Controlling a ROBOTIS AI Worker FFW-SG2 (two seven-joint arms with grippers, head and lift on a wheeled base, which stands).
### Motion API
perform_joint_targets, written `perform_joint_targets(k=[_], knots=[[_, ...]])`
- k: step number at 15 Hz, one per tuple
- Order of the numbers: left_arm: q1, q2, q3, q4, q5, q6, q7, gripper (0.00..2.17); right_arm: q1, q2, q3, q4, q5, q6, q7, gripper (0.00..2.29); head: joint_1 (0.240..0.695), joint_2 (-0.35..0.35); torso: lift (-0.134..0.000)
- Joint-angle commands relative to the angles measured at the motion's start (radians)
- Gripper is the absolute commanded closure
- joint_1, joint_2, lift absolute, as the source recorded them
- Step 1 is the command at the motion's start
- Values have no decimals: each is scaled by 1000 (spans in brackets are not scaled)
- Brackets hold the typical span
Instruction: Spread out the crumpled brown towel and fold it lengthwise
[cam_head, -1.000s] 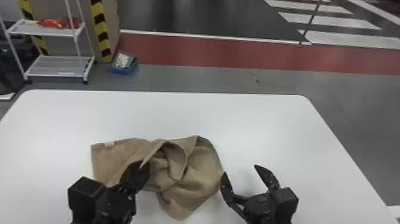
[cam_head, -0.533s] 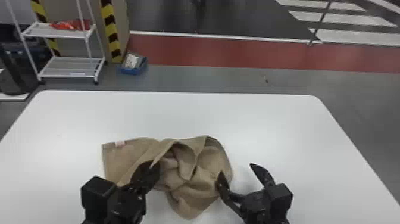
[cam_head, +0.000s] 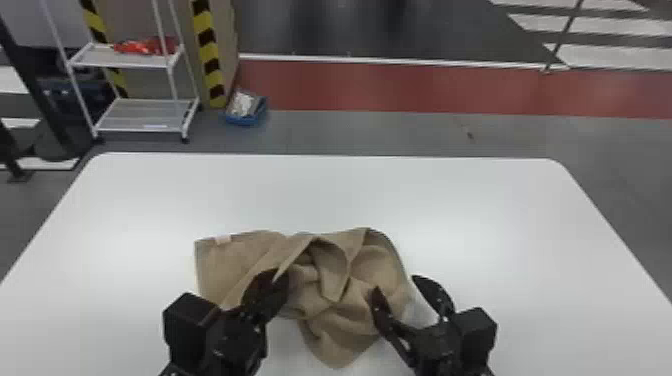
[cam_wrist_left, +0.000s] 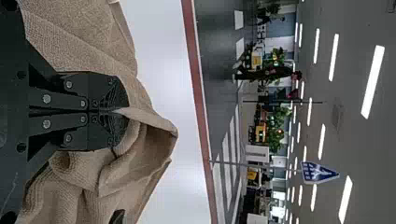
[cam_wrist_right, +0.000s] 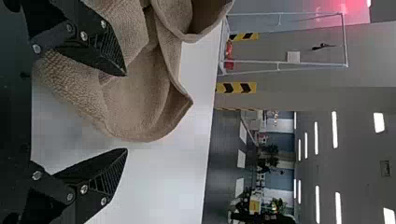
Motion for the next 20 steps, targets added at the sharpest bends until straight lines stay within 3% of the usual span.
perform_joint_targets(k=[1,7,10,13,17,20], knots=[[-1,0,0,1,0,0,0,2145,-6,2,0,-3,5,43,17,697,695,-58,-124],[0,0,5,-7,0,0,0,2145,-5,2,-5,-12,-2,40,26,1686,695,-50,-124],[3,0,8,-22,0,0,0,2142,12,2,-43,-61,-28,16,26,1693,695,-53,-124],[2,0,38,-51,5,6,-9,2145,17,2,-144,-184,-62,80,86,1693,695,-84,-124],[-3,0,127,-90,48,49,-34,2145,-5,2,-278,-281,-42,144,213,1693,695,-115,-124],[-14,-2,164,-85,69,117,-52,2145,-9,-44,-302,-320,39,126,365,1690,695,-111,-124]])
